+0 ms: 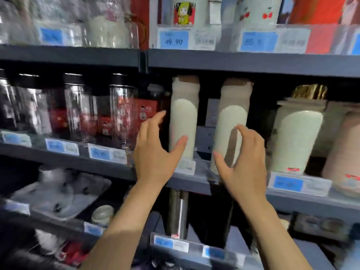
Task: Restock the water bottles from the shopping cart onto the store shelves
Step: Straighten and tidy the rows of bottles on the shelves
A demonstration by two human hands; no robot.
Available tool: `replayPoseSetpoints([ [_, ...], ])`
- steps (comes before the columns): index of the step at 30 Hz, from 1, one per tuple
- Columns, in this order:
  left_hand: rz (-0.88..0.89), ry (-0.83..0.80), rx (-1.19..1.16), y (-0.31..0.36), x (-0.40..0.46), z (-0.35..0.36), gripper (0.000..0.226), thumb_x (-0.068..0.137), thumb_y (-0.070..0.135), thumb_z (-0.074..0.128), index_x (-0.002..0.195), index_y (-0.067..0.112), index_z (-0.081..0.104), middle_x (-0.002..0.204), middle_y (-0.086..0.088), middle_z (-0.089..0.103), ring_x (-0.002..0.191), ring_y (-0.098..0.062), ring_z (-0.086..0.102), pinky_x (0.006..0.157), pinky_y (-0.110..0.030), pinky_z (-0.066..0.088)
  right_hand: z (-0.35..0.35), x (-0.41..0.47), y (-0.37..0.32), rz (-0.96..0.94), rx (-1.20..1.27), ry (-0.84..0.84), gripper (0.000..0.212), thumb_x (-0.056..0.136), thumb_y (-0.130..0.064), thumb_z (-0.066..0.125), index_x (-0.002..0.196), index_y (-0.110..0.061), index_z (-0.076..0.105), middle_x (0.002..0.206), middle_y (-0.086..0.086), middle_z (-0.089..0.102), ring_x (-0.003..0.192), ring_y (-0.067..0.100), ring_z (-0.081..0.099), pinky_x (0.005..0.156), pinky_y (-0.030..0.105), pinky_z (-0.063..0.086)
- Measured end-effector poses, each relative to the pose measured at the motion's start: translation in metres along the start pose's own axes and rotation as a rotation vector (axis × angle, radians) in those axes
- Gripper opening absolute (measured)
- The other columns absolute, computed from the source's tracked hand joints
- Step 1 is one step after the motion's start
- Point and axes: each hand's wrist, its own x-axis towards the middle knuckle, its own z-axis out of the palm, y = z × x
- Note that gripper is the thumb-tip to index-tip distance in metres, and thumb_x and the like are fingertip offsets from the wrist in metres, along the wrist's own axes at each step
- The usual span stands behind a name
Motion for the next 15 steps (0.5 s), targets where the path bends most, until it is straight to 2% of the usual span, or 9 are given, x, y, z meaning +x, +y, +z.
replayPoseSetpoints([
  [3,-0.087,-0.093,-0.014,0.005,0.019,0.021,0.092,0.072,0.053,0.073,0.146,0.032,0.022,0.145,0.005,0.032,0.126,-0.015,0.040,0.095,-0.032,0.040,0.005,0.008,-0.004,0.094,-0.064,-0.002,0.086,0.078,-0.039,0.073,0.147,-0.015,0.027,0.143,0.013,0.036,0.126,0.033,0.040,0.092,0.045,0.042],
  [7,-0.136,-0.125,0.064,0.000,0.017,0.044,0.111,0.064,0.059,0.076,0.146,0.037,0.005,0.148,0.001,0.029,0.129,-0.022,0.039,0.098,-0.045,0.040,0.006,0.012,-0.006,0.168,-0.192,-0.045,0.101,0.076,-0.050,0.072,0.151,-0.029,0.009,0.145,0.004,0.037,0.117,0.031,0.051,0.078,0.041,0.047],
  [9,-0.122,-0.090,0.090,-0.004,0.016,0.049,0.109,0.064,0.057,0.077,0.144,0.039,0.005,0.147,0.001,0.029,0.128,-0.025,0.041,0.094,-0.046,0.041,0.008,0.011,-0.005,0.137,-0.214,-0.009,0.099,0.076,-0.051,0.071,0.149,-0.033,0.007,0.142,0.002,0.043,0.111,0.030,0.057,0.074,0.040,0.048],
  [11,-0.120,-0.051,0.132,-0.006,0.017,0.050,0.107,0.065,0.054,0.077,0.147,0.033,0.011,0.145,0.001,0.030,0.123,-0.027,0.044,0.085,-0.044,0.045,0.013,0.011,-0.003,0.110,-0.232,0.033,0.097,0.075,-0.050,0.072,0.146,-0.033,0.010,0.135,0.004,0.046,0.104,0.029,0.059,0.066,0.037,0.048],
  [13,-0.092,-0.030,0.170,-0.008,0.017,0.049,0.106,0.065,0.054,0.076,0.147,0.030,0.015,0.140,0.000,0.031,0.118,-0.026,0.048,0.074,-0.038,0.044,0.015,0.012,-0.002,0.087,-0.256,0.057,0.097,0.071,-0.052,0.074,0.145,-0.031,0.015,0.128,0.007,0.046,0.096,0.030,0.059,0.058,0.032,0.042],
  [15,-0.064,-0.045,0.170,-0.009,0.016,0.049,0.105,0.065,0.055,0.076,0.147,0.029,0.015,0.136,0.000,0.033,0.114,-0.024,0.049,0.069,-0.032,0.039,0.015,0.012,-0.002,0.089,-0.271,0.058,0.099,0.069,-0.057,0.073,0.144,-0.030,0.015,0.122,0.008,0.045,0.091,0.029,0.059,0.057,0.029,0.037],
])
